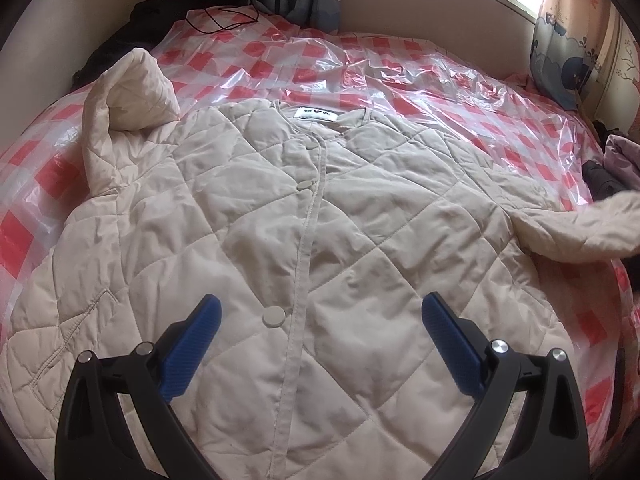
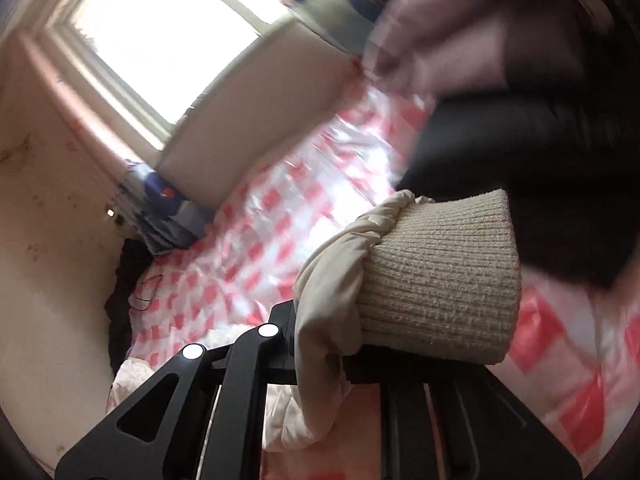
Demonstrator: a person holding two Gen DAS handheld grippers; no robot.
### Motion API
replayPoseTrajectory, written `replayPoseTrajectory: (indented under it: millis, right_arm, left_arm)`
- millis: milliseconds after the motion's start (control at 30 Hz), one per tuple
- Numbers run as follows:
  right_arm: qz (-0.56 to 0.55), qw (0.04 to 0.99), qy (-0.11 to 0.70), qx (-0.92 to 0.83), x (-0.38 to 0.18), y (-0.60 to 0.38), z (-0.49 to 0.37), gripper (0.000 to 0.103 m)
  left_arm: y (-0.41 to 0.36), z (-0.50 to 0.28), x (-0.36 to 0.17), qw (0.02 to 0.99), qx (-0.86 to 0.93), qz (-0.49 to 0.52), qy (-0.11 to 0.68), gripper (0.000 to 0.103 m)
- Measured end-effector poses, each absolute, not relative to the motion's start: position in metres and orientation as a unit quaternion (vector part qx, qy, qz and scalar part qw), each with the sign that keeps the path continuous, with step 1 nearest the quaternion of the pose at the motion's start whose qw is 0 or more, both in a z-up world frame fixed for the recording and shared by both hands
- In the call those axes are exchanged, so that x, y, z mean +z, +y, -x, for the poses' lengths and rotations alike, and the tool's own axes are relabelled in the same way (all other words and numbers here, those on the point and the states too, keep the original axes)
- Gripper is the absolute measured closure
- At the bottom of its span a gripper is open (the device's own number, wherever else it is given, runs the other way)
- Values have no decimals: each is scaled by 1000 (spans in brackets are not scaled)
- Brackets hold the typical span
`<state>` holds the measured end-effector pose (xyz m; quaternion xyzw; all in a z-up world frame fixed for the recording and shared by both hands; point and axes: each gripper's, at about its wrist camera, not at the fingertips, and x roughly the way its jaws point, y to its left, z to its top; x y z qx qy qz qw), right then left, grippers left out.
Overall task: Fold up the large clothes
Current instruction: 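Grasp the sleeve near its knit cuff with the right gripper and lift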
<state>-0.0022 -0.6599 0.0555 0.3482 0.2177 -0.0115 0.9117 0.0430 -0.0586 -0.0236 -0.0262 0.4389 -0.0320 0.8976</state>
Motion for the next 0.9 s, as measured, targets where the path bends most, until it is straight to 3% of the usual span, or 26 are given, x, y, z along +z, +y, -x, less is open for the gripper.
replayPoseTrajectory:
  millis: [100, 167, 400, 467, 533, 567, 600, 667, 700, 733, 900]
  right_arm:
    - [-310, 935, 169, 5, 111, -657, -21, 91]
    - [-307, 937, 165, -11, 114, -667, -35, 91]
    - [-415, 878, 221, -91, -10, -710, -24, 89]
    - [-473, 844, 235, -93, -46, -717, -8, 79]
    - [-526, 810, 244, -87, -70, -725, -2, 36]
    - [-548, 799, 232, -82, -77, -728, 2, 34]
    - [-563, 793, 220, -71, -81, -730, 5, 35]
    - [-549, 804, 221, -59, -77, -729, 4, 52]
    - [-540, 809, 225, -62, -73, -728, 3, 78]
    - [-539, 809, 226, -59, -71, -727, 3, 89]
    - [-476, 853, 205, -60, -16, -692, -3, 90]
  left_arm:
    - [-51, -45, -23, 900, -23, 35, 435, 7]
    - [-46, -45, -25, 899, -18, 31, 437, 7]
    - [-19, -36, -36, 893, -5, -2, 450, 7]
    - [-8, -34, -37, 890, -9, 4, 456, 7]
    - [3, -33, -35, 887, -21, 17, 461, 7]
    - [7, -32, -34, 886, -21, 22, 462, 7]
    - [10, -32, -32, 887, -21, 23, 461, 7]
    - [18, -29, -25, 892, -16, 22, 451, 7]
    - [22, -26, -22, 898, -11, 20, 440, 7]
    - [26, -23, -19, 903, -5, 21, 430, 7]
    - [47, -19, -13, 899, -12, 57, 433, 7]
